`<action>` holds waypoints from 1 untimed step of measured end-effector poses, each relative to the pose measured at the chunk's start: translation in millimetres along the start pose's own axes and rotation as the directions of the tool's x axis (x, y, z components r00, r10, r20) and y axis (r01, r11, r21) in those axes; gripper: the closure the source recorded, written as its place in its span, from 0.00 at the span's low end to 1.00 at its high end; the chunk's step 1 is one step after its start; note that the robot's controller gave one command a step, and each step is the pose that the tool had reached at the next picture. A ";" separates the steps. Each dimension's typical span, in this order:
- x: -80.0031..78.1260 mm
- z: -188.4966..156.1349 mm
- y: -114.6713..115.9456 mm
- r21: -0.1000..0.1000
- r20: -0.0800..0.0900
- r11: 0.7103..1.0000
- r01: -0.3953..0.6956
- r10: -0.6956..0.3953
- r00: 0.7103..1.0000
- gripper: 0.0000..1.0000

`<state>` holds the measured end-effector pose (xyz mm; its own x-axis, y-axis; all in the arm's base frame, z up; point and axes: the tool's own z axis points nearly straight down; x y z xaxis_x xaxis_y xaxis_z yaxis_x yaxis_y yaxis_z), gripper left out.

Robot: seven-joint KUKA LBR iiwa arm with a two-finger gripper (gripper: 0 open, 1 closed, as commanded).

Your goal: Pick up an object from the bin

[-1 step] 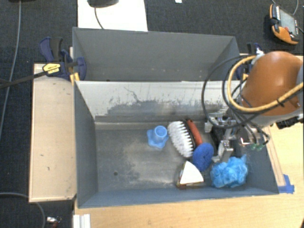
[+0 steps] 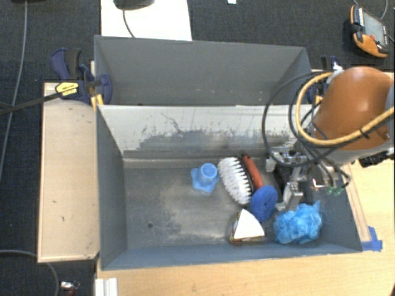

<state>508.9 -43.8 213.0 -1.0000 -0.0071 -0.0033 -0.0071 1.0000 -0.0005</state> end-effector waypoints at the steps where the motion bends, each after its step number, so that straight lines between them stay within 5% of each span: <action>1: 9.4 56.1 -0.9 0.000 -0.001 0.993 0.115 -0.115 0.993 0.00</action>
Offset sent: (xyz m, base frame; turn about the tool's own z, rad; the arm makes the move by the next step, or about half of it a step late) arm -0.0072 0.0031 -0.0514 -0.0809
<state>499.7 -44.8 156.8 -0.9925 -0.1224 -0.0024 -0.1224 0.9925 -0.0007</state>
